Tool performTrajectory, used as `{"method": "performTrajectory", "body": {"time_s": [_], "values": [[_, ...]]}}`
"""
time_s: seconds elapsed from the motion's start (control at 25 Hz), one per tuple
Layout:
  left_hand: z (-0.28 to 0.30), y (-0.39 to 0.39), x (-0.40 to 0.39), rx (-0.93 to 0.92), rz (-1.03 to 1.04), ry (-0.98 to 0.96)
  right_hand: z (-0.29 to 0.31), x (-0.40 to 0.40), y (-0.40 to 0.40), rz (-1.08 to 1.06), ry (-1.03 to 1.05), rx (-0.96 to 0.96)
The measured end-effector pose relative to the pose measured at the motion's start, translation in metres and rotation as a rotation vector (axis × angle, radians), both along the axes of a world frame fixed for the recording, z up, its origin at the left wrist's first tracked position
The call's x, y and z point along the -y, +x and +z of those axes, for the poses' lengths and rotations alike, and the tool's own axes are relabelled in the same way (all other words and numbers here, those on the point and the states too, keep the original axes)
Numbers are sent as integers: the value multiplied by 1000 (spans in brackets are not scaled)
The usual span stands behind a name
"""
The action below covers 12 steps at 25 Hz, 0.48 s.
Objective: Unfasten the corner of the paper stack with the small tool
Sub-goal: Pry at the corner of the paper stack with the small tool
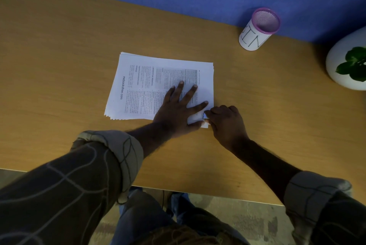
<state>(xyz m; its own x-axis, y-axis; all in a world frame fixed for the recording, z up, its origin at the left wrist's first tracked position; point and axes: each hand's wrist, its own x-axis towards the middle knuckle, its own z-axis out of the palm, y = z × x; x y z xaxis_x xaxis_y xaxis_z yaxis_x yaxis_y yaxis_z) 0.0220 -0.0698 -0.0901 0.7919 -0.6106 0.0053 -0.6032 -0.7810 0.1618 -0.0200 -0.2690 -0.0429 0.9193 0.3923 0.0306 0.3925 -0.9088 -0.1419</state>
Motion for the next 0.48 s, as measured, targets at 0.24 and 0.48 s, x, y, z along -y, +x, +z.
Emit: {"method": "performTrajectory", "body": {"time_s": [0.24, 0.48], "values": [[-2, 0, 0, 13, 3, -18, -4, -1, -6, -23, 15, 60], [-4, 0, 0, 41, 4, -40, -1, 1, 1, 34, 18, 45]]}}
